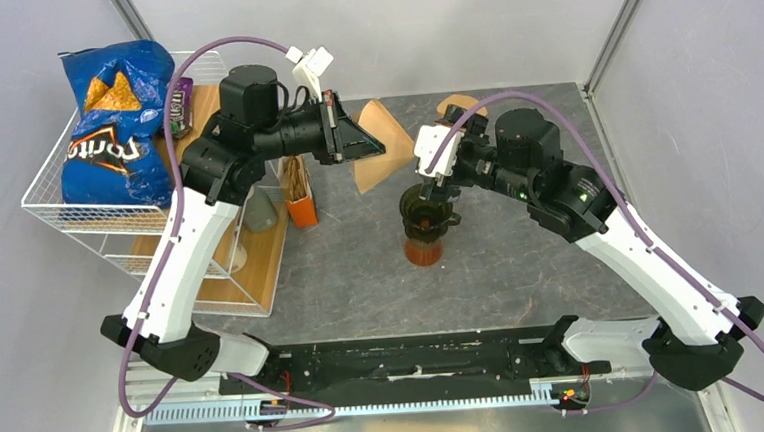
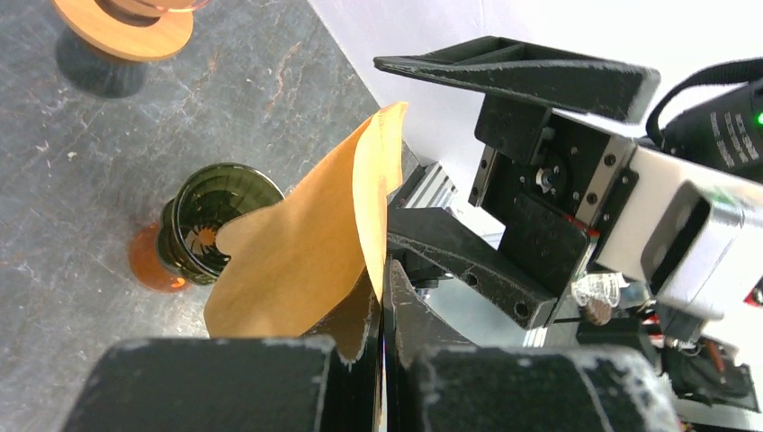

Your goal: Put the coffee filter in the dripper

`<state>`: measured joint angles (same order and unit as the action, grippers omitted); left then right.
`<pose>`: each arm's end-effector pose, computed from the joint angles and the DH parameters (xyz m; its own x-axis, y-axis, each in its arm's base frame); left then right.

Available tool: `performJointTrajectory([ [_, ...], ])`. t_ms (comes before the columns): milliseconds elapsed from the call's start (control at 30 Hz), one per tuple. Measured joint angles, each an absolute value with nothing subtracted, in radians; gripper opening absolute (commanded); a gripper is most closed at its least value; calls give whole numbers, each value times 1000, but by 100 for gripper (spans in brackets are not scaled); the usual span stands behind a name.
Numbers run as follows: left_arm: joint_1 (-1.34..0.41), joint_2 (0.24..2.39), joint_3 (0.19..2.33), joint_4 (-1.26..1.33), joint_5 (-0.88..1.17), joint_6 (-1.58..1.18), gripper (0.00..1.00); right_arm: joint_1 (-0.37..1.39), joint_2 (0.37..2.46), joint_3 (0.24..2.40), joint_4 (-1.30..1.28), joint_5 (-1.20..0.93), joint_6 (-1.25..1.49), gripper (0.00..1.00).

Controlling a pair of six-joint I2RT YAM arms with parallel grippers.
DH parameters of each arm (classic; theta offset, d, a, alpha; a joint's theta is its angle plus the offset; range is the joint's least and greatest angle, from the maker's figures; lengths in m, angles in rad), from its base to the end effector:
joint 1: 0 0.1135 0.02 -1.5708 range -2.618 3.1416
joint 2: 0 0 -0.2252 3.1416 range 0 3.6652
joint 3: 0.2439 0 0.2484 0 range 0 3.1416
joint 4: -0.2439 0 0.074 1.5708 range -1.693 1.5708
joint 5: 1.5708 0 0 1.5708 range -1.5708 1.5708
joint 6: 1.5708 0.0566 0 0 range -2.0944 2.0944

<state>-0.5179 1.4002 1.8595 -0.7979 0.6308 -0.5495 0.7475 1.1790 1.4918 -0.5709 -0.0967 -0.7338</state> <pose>0.2304 -0.1697 0.4563 -0.7073 -0.0824 -0.7021 0.6024 0.4494 -0.6597 0.1950 0.1882 0.4196 0.3600 -0.5752 -0.7345 -0.6787 0.3788 -0.6292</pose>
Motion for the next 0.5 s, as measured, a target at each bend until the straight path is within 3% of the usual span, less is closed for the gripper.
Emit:
performJointTrajectory([
  [500,-517,1395,1781,-784,585,-692,2,804,1239,1493,-542,-100,-831,99],
])
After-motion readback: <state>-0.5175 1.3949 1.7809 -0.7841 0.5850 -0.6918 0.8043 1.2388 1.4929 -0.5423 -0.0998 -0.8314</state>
